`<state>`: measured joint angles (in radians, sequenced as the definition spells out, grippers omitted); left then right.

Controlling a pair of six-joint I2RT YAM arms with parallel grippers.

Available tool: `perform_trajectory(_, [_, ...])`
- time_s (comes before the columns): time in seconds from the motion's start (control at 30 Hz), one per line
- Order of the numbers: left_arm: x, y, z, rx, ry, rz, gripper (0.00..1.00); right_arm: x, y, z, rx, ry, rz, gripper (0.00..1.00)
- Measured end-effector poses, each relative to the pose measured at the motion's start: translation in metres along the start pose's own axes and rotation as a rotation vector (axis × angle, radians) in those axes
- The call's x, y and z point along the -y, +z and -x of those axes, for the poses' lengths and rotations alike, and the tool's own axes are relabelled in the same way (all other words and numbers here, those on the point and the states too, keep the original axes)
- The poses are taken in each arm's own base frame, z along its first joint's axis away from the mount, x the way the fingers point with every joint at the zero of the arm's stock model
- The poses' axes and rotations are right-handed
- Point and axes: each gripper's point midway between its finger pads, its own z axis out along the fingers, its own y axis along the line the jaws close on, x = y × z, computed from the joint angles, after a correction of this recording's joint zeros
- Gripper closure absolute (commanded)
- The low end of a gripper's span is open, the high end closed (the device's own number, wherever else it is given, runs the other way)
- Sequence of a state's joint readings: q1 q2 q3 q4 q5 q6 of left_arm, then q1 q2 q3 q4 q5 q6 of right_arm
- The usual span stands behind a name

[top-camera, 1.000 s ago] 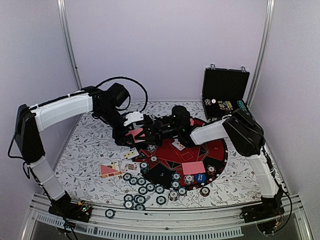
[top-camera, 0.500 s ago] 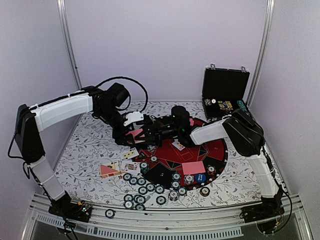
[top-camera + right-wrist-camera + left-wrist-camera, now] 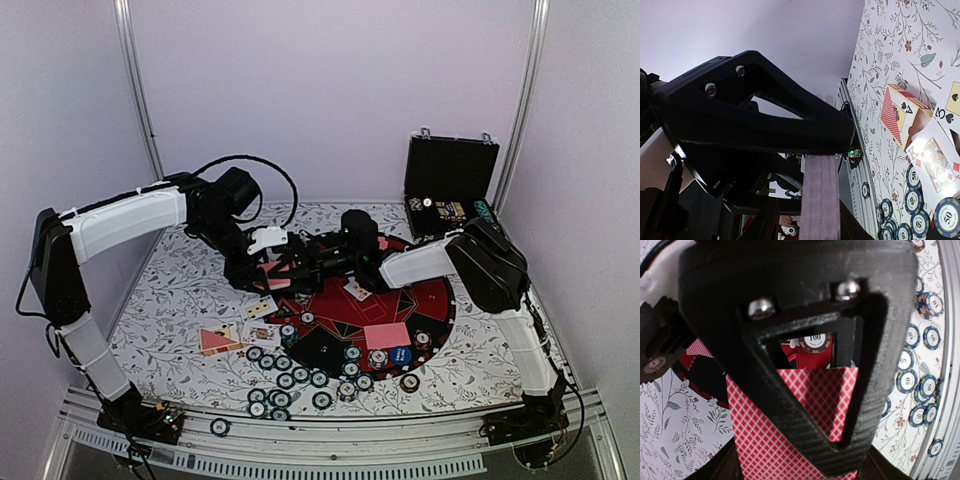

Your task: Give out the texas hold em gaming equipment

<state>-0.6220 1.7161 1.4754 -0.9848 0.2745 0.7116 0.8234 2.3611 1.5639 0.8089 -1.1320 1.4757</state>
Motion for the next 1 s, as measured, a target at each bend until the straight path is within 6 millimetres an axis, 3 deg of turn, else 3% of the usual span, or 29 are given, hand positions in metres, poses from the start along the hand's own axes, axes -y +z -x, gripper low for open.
perform_trajectory(0.63, [0.003, 0.003, -0.005, -0.039, 0.005, -0.001, 0.49, 0.015, -0.002, 0.011, 0.011, -0.004, -0.088, 0.66])
perform_trajectory(0.8, [0.003, 0.003, -0.006, -0.044, 0.007, 0.001, 0.49, 0.021, -0.006, 0.014, 0.021, -0.007, -0.109, 0.8])
perform_trajectory(1.0, [0.003, 0.004, -0.007, -0.052, 0.009, 0.006, 0.49, 0.018, -0.007, 0.014, 0.022, -0.031, -0.108, 0.83])
